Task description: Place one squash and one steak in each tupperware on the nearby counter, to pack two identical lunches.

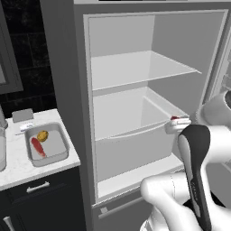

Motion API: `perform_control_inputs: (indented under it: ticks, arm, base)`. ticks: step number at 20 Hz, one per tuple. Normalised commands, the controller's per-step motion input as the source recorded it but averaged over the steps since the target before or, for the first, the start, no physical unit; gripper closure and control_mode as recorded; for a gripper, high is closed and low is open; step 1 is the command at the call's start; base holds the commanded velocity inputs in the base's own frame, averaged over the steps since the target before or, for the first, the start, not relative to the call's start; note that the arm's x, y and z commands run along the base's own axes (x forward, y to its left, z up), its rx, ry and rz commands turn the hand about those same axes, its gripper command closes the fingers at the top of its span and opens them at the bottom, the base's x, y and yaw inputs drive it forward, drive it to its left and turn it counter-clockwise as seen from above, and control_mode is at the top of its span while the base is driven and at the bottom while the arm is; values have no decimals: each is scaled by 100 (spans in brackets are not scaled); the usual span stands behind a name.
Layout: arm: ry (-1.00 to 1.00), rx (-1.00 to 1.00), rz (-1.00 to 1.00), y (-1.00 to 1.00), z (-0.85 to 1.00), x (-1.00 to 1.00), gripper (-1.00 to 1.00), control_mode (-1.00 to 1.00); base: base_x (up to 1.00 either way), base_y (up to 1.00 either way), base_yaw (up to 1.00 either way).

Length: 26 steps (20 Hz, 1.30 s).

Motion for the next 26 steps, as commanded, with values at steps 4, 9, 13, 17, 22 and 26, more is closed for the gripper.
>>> perform_control_inputs:
  ticks: [4,9,13,17,22,26]
  arm:
    - [0,0,0,0,0,-13,100,100]
    - [0,0,0,0,0,0,100,100]
    - [0,0,0,0,0,0,100,100]
    - [0,0,0,0,0,0,100,100]
    - [0,0,0,0,0,0,100,100]
    - [0,0,0,0,0,0,100,100]
  base:
    - [-46,4,0]
    - [-40,52,0]
    - [-33,89,2]
    - [-36,100,5]
    - [-27,100,2]
    - [0,99,0]
